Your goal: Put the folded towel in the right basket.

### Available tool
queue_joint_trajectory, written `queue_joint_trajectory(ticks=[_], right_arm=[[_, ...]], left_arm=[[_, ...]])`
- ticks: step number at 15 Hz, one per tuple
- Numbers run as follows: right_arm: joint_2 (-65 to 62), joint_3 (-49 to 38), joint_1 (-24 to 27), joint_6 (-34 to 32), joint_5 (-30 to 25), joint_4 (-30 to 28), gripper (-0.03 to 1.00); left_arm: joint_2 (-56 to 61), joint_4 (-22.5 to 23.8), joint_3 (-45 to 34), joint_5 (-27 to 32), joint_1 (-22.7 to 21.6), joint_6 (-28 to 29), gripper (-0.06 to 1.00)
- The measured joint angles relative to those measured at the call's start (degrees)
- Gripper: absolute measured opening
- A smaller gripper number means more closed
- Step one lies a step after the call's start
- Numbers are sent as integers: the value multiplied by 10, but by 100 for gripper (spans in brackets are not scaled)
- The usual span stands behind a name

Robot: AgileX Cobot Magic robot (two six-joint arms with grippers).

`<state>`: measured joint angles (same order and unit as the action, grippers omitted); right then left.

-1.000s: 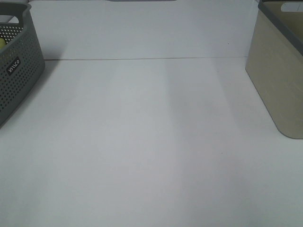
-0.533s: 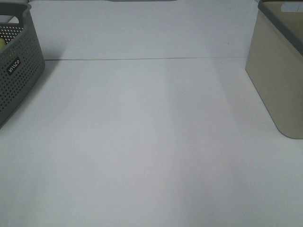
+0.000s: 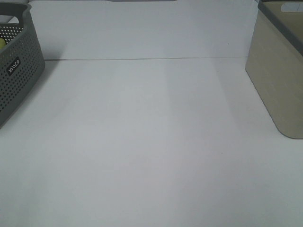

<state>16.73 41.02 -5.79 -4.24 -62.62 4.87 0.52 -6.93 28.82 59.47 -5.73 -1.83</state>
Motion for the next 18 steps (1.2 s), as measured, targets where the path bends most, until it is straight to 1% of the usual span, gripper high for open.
queue_joint_trajectory(ticks=[3,5,8,12,18], right_arm=[[-111,-67,0,0,0,-10,86],[-161,-99,0,0,-1,-21,86],[-170,-106,0,0,-3,-23,86],[-170,-120,0,0,14,-43,86],[-170,-120,0,0,15,-45,86]], left_arm=[[0,0,0,0,0,0,99],[0,0,0,0,0,0,99],[0,0,0,0,0,0,99],[0,0,0,0,0,0,99],[0,0,0,0,0,0,99]])
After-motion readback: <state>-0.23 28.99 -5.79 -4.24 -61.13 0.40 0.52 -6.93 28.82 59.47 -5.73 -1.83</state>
